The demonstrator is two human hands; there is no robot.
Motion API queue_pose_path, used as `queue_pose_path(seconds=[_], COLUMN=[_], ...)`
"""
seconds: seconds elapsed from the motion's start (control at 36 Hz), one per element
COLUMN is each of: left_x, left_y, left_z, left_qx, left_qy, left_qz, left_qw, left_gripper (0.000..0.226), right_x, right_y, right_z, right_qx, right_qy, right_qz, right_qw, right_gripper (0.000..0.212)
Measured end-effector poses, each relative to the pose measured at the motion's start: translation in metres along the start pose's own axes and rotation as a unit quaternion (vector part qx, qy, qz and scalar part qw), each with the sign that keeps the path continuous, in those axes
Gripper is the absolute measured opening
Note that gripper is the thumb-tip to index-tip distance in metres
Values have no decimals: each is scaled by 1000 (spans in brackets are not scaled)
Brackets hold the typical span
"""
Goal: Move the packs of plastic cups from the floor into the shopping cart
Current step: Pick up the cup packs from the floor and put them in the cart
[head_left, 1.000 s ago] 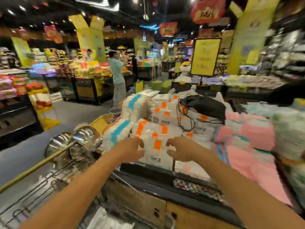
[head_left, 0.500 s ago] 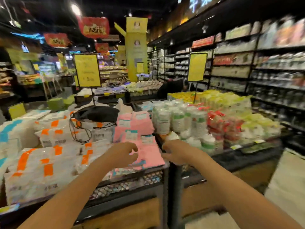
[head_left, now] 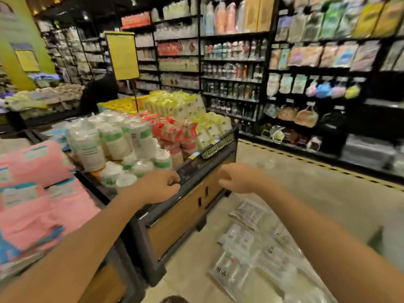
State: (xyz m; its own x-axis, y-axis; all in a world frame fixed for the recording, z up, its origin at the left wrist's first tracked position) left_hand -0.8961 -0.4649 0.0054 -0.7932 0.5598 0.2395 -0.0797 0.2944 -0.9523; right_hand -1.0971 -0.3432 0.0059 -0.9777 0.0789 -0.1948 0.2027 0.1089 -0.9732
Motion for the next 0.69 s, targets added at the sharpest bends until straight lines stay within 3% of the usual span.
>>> queue_pose_path(seconds=[0.39,0.69], left_x=[64,100], left_y=[21,47], left_z=[80,150], left_qx=[-76,-117], left_qy=[184,224], left_qz=[19,16], left_qw=[980,967], left_gripper=[37,38], right_x=[49,94], right_y=[18,29], right_z=[-42,-31], right_qx=[70,81], right_qy=[217,294], right_qz=[54,60], right_qw=[972,950], right_gripper=[46,44])
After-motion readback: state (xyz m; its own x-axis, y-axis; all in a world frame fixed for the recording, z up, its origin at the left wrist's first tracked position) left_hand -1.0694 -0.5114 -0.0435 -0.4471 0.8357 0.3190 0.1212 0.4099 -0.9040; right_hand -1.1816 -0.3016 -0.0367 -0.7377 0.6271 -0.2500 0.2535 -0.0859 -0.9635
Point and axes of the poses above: each hand's wrist, its own z-axis towards the middle knuckle, its own y-axis out of the palm, x = y × z, the point moved 3 cm from there along z, towards the middle knuckle, and after that the axes turned 14 degrees about -y, right-handed, at the moved point
